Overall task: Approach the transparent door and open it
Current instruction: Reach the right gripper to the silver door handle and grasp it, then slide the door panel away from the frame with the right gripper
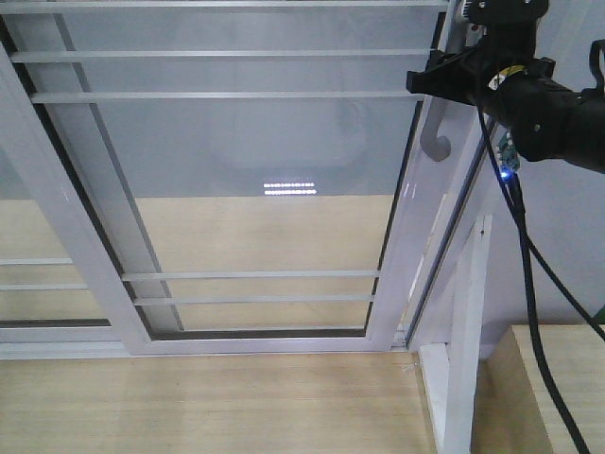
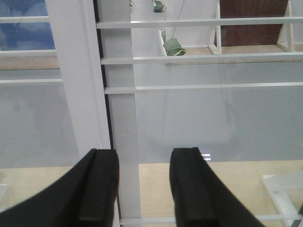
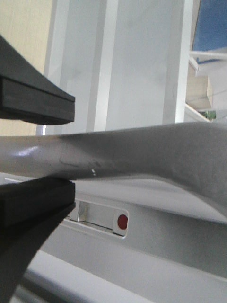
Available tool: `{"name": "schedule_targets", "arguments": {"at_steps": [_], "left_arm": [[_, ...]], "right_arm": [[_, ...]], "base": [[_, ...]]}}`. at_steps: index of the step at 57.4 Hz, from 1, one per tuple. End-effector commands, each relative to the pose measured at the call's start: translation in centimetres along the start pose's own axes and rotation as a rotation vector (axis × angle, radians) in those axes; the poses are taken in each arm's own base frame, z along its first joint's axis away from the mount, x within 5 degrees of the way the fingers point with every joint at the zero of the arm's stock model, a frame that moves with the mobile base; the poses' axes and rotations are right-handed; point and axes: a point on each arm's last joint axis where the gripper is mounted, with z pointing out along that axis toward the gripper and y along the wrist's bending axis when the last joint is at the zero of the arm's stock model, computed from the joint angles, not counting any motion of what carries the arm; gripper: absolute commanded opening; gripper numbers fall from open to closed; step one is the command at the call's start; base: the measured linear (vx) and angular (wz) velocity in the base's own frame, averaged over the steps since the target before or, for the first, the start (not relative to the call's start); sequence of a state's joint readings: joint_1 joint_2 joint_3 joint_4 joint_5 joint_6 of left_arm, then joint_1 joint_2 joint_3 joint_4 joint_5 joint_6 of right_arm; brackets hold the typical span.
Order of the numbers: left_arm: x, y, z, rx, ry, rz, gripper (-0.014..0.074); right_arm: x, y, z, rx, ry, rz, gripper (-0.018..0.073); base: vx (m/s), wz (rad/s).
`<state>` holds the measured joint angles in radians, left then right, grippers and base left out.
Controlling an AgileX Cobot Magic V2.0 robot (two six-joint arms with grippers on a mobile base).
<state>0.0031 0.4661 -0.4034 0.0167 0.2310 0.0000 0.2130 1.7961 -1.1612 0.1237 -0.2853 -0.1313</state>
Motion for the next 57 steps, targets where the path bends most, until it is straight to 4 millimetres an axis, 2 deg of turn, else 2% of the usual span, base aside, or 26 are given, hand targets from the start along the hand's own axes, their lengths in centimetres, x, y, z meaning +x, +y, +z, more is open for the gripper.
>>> {"name": "schedule_targets", "arguments": {"at_steps": [1, 17, 27, 31, 42, 48, 57], "left_arm": [[-1.8, 0.0, -0.2, 0.003, -0.107, -0.009, 0.0405], [-1.8, 0.0, -0.2, 0.003, -0.107, -0.009, 0.0405], [-1.8, 0.0, -0.2, 0.003, -0.107, -0.009, 0.0405], [-1.8, 0.0, -0.2, 0.003, -0.107, -0.009, 0.0405], [-1.9, 0.0, -0.2, 0.003, -0.115, -0.01, 0.0405], [-1.9, 0.0, -0.2, 0.004, -0.116, -0.009, 0.0405], [-1.9, 0.0, -0.2, 0.006, -0.117, -0.009, 0.0405]], "right_arm": [[-3.8, 2.4, -1.4, -0.06, -0.169, -0.063, 0.0336], [-3.8, 5.3, -1.8, -0.13, -0.17, -0.072, 0.0336], [-3.8, 6.1, -2.1, -0.148, -0.163, -0.045, 0.0336], [-4.2, 6.3, -2.8, -0.156, -0.146, 0.005, 0.0336], [-6.8, 5.9, -6.5, -0.178, -0.081, 0.014, 0.0336], [-8.7, 5.5, -9.3, -0.188, -0.084, -0.025, 0.0336], [-10.3, 5.0, -13.0, -0.205, -0.05, -0.093, 0.0335]], "base": [[0.0, 0.0], [0.0, 0.0], [0.0, 0.0], [0.0, 0.0], [0.0, 0.0], [0.0, 0.0], [0.0, 0.0]]}}
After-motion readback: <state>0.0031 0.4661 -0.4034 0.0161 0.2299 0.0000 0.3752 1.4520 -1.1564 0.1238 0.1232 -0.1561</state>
